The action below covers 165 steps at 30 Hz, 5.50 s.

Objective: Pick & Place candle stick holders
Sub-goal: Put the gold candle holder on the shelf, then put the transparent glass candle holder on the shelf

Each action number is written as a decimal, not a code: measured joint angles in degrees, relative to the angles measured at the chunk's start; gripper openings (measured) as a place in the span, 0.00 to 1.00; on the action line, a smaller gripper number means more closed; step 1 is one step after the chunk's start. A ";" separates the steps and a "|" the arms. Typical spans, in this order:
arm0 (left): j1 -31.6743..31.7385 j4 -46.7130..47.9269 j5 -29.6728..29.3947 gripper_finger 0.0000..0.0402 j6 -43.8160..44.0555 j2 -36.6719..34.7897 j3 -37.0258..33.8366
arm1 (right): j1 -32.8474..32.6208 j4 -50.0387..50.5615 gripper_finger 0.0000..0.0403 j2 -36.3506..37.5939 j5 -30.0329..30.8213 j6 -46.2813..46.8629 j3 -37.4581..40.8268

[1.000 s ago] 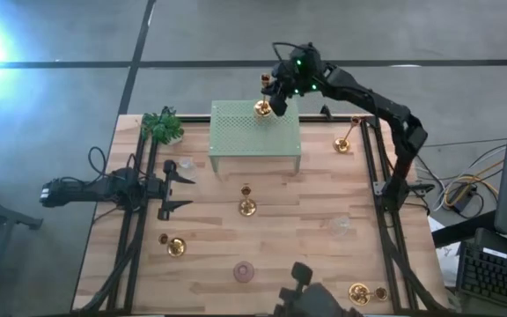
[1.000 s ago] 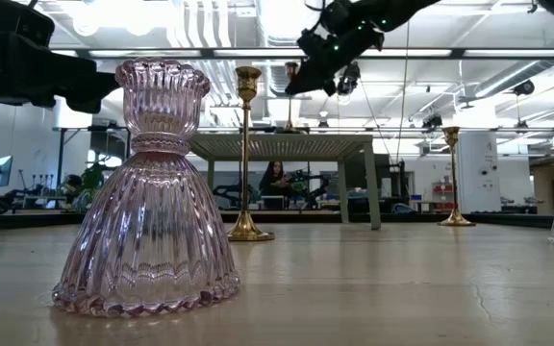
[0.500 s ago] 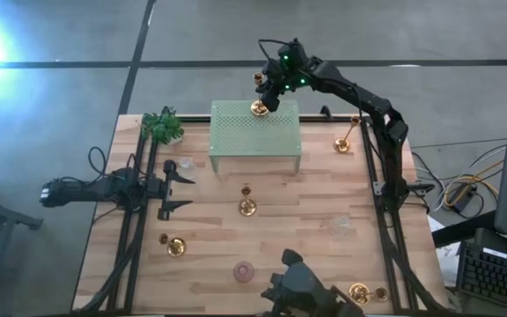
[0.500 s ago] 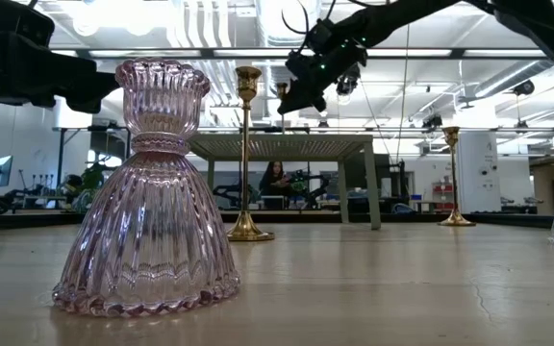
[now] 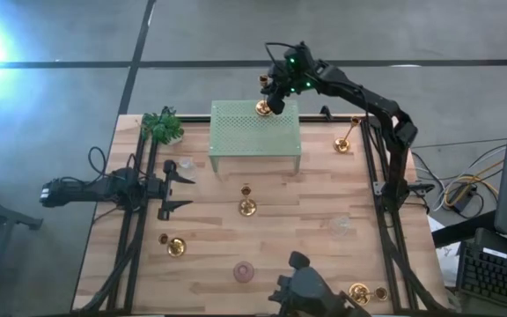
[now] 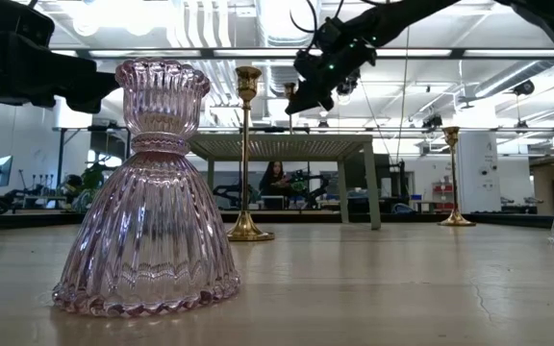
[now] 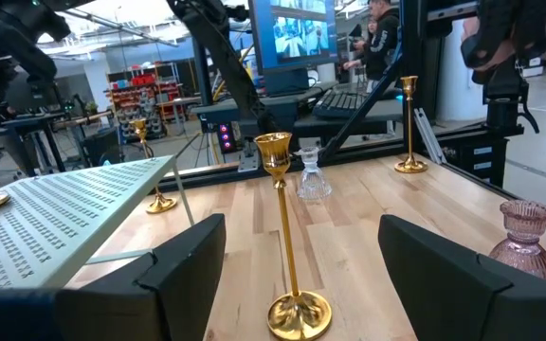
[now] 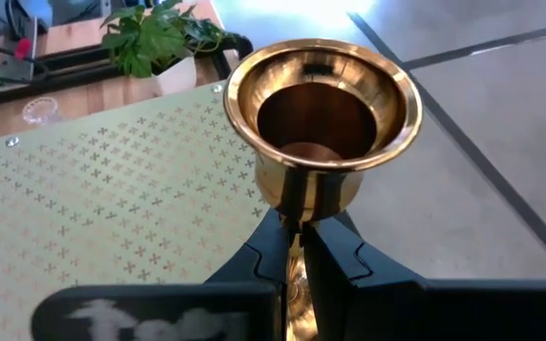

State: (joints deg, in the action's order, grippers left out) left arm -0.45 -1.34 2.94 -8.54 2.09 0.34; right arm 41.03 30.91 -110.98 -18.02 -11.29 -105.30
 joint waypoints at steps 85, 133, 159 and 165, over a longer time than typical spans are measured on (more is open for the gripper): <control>-0.01 0.01 0.01 0.70 0.00 0.00 0.00 | 2.48 34.53 0.46 19.02 0.13 -2.86 5.47; -0.01 0.00 0.00 0.70 0.00 -0.02 0.00 | -57.80 17.96 0.02 82.22 32.89 50.35 68.46; -0.02 0.00 0.00 0.70 0.00 -0.01 0.00 | -94.30 30.24 0.02 60.25 39.18 99.96 63.20; 0.00 0.00 0.00 0.70 0.00 -0.01 0.00 | -98.76 30.23 0.02 53.78 37.46 110.20 64.09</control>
State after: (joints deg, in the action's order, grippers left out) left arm -0.45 -1.34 2.94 -8.54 2.08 0.34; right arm -57.73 61.13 -57.20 19.44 98.91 -41.21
